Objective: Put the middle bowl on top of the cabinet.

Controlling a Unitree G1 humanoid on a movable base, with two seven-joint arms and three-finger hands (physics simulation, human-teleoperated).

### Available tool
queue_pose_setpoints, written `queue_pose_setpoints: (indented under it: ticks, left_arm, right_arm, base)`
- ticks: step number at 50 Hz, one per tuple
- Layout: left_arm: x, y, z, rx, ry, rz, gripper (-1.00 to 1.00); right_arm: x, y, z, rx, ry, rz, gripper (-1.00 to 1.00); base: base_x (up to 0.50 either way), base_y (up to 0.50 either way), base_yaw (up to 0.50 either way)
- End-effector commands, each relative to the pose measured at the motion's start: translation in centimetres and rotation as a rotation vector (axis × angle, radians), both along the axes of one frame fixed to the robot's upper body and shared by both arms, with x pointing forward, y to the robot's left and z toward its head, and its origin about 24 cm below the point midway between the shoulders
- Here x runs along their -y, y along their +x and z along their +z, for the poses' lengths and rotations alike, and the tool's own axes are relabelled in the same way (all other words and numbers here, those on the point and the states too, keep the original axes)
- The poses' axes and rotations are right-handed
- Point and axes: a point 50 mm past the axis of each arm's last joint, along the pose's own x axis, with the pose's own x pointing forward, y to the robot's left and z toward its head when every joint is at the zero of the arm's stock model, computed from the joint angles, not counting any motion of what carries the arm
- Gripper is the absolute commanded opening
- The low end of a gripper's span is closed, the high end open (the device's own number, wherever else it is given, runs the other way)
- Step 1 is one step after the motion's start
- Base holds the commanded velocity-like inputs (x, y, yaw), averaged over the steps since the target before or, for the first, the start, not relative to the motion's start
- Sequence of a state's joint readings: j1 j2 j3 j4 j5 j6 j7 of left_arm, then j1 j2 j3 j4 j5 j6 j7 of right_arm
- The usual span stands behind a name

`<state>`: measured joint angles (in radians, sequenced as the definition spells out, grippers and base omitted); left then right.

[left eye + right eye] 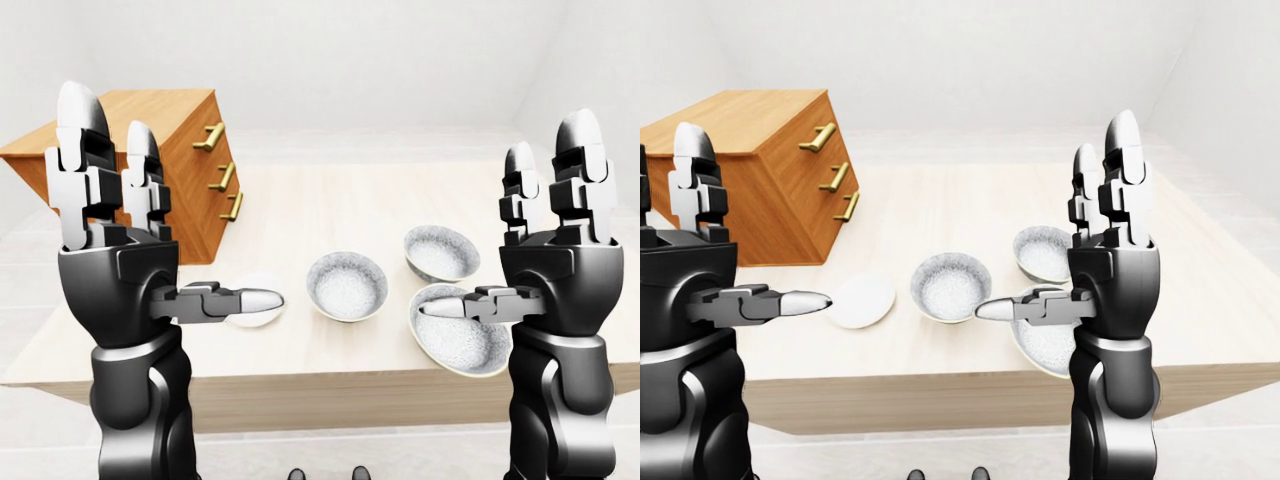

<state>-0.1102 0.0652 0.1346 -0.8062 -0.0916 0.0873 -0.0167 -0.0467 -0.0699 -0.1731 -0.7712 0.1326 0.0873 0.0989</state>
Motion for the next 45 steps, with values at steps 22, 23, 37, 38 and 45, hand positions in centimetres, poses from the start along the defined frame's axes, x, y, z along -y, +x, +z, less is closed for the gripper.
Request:
queue_pose_setpoints:
  ticks: [22, 23, 37, 38, 45]
  left_arm:
    - [0.28, 0.04, -0.40, -0.020, -0.003, -0.008, 1.00]
    - [0.29, 0.05, -0.42, -0.022, 0.000, -0.006, 1.00]
    - [0.16, 0.05, -0.08, -0.005, 0.016, 0.006, 1.00]
    - [0.17, 0.01, 0.00, -0.001, 0.019, 0.006, 1.00]
    - [0.24, -0.17, 0.23, 0.013, 0.018, 0.004, 1.00]
  right_arm:
    - [-0.07, -0.02, -0.15, -0.008, -0.005, 0.005, 1.00]
    - [-0.07, -0.04, -0.10, -0.005, -0.006, 0.006, 1.00]
    - [-0.08, 0.05, -0.26, -0.014, -0.008, 0.003, 1.00]
    - [-0.07, 0.05, -0.19, -0.010, -0.008, 0.003, 1.00]
    - [-0.05, 0.16, -0.33, -0.019, -0.012, -0.008, 1.00]
  base:
    - [0.15, 0.50, 0.00]
    - [0.15, 0.50, 0.00]
    - [0.15, 0.50, 0.00]
    - [0.15, 0.50, 0.00]
    - [0.10, 0.29, 0.00]
